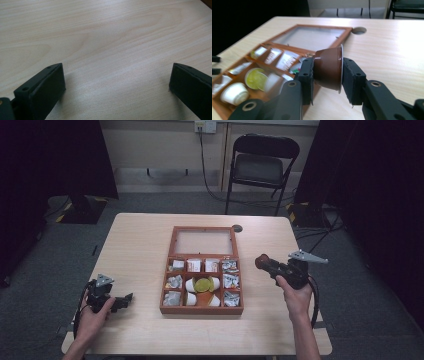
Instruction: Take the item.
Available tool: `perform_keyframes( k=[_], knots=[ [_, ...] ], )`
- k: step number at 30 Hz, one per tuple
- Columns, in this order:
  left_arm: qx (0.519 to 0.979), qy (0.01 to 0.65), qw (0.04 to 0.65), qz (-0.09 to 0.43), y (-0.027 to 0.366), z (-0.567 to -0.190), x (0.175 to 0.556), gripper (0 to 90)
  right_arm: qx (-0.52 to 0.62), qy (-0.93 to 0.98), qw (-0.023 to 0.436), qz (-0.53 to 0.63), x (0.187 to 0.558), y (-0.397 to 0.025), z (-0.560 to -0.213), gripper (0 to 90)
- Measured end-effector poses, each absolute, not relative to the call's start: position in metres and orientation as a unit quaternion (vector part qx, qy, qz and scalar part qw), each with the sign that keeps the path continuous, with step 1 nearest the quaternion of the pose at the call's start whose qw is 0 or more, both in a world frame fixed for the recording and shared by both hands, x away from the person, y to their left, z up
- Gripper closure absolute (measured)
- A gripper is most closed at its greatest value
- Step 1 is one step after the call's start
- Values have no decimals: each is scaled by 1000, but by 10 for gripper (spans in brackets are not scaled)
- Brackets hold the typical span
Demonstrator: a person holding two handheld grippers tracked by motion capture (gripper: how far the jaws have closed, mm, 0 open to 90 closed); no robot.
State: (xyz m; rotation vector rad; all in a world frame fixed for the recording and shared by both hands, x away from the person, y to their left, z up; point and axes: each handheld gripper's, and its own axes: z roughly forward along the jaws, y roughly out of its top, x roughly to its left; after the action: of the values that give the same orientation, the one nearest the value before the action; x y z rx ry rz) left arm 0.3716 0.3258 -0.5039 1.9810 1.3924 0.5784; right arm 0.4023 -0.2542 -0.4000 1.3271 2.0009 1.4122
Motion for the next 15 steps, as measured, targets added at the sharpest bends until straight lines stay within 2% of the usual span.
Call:
perform_keyframes(
  k=[15],
  knots=[
    [754, 530, 321, 220, 326, -504, 372, 0, 490, 724, 151, 462, 417, -253, -438, 635]
  ],
)
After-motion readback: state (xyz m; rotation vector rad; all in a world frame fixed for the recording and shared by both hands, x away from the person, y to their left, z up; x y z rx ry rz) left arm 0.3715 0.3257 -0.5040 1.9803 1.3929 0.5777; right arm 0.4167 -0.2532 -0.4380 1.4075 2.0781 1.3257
